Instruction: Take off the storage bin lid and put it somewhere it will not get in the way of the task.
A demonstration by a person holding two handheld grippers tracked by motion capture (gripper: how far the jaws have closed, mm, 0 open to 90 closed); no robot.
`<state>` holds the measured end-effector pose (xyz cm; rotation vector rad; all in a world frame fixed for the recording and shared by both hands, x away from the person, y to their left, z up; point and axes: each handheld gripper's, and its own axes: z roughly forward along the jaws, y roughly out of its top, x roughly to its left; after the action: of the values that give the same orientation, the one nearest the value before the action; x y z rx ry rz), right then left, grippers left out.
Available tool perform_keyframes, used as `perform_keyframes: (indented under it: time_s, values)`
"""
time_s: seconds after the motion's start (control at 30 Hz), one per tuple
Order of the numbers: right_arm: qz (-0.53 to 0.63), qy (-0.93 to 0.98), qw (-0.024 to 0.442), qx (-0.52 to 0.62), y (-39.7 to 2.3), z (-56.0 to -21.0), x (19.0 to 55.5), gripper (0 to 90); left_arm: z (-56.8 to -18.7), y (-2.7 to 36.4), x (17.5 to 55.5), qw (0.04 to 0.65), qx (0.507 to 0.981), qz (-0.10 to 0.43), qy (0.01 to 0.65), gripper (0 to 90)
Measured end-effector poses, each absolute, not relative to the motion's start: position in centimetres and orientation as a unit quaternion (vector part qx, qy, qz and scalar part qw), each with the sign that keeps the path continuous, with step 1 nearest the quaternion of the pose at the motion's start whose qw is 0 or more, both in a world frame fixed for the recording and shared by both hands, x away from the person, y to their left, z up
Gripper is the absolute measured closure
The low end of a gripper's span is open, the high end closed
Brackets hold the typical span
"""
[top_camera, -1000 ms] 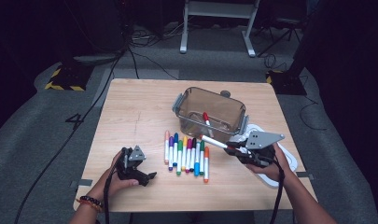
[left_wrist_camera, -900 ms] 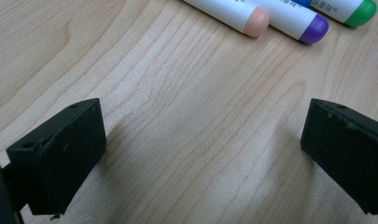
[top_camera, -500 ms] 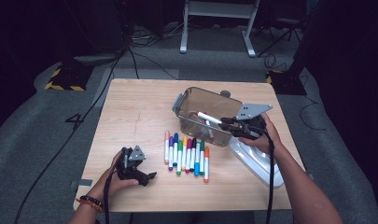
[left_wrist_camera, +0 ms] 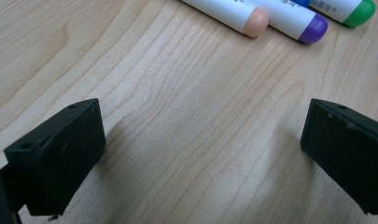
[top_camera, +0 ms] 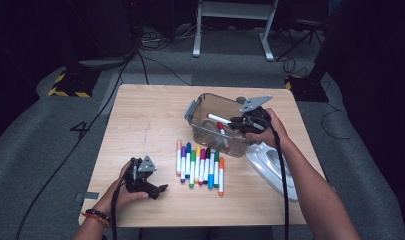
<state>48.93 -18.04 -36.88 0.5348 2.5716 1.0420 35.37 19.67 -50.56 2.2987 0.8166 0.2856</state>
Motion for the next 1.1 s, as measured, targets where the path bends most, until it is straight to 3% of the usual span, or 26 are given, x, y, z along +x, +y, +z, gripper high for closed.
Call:
perform_keyframes:
  time_s: [0.9,1.1]
  values:
    - [0.244,0.950,0.071,0.182,-15.0,-39.2,51.7,74.2,-50.6,19.7,35.4,0.337,0.882,0.109,0.311,0.1]
    - [0.230,0.952,0.080,0.184,-14.8,-39.3,51.6,70.8,-50.6,19.7,35.4,0.337,0.882,0.109,0.311,0.1]
